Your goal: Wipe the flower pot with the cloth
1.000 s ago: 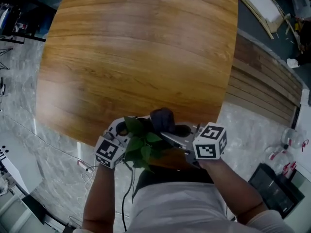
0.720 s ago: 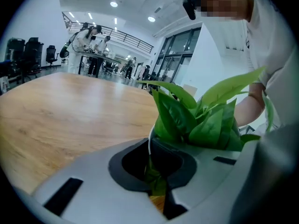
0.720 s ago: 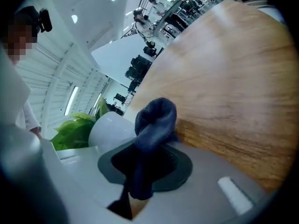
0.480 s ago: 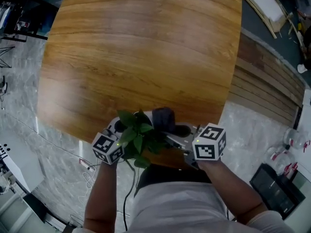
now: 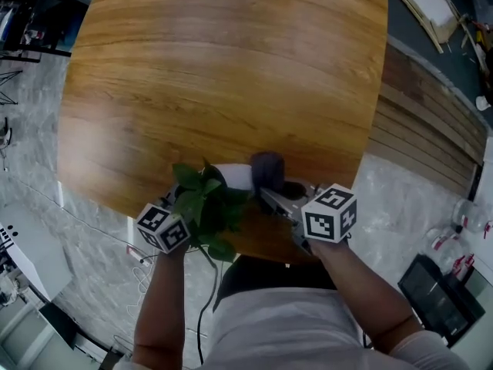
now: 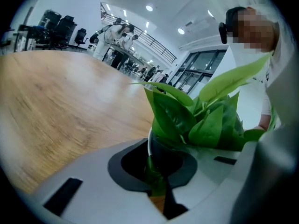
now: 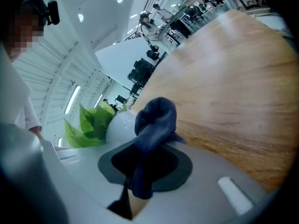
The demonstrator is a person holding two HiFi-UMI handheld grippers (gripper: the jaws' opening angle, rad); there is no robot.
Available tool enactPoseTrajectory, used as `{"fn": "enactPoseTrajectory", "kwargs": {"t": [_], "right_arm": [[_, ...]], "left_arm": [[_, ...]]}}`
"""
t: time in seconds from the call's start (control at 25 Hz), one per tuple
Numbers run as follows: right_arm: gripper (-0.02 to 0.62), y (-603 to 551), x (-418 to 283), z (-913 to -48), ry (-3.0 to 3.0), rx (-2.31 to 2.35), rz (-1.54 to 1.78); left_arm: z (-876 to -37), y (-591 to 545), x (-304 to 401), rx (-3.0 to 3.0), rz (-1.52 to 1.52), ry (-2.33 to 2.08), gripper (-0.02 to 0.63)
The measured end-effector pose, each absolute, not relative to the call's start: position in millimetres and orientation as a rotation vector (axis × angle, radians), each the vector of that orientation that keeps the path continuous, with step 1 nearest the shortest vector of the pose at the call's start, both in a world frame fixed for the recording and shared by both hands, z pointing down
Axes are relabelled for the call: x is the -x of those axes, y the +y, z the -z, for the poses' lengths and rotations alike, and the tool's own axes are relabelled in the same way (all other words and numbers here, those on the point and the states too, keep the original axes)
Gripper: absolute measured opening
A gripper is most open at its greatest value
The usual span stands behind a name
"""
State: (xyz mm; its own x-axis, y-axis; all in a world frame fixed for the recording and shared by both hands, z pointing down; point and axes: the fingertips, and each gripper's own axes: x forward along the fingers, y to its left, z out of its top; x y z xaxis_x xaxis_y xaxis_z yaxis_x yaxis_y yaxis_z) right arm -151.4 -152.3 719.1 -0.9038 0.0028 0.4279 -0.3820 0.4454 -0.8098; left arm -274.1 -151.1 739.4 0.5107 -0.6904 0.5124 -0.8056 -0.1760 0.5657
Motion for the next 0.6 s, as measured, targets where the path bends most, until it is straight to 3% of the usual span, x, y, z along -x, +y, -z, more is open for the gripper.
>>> {"fn": "enactPoseTrajectory", "kwargs": {"t": [0.2,0.48,0.6], "right_arm": [[0.064,-124,184,-654,-2.428,-0.144,-1.431],[0.064,-148,148,-725,-2.300,-0.398,-1.495],[0.064,-146,156,-710,-2.348,-0.381,-1.476]], "left_arm": [[-736,-149,273,-1.869,-0.163,-1.240,0.029],[-735,-160,279,-1.851,-0.121,-1.258,0.028],[-741,-160,279,-1.827,-0.100,-1.261,0.029]]}}
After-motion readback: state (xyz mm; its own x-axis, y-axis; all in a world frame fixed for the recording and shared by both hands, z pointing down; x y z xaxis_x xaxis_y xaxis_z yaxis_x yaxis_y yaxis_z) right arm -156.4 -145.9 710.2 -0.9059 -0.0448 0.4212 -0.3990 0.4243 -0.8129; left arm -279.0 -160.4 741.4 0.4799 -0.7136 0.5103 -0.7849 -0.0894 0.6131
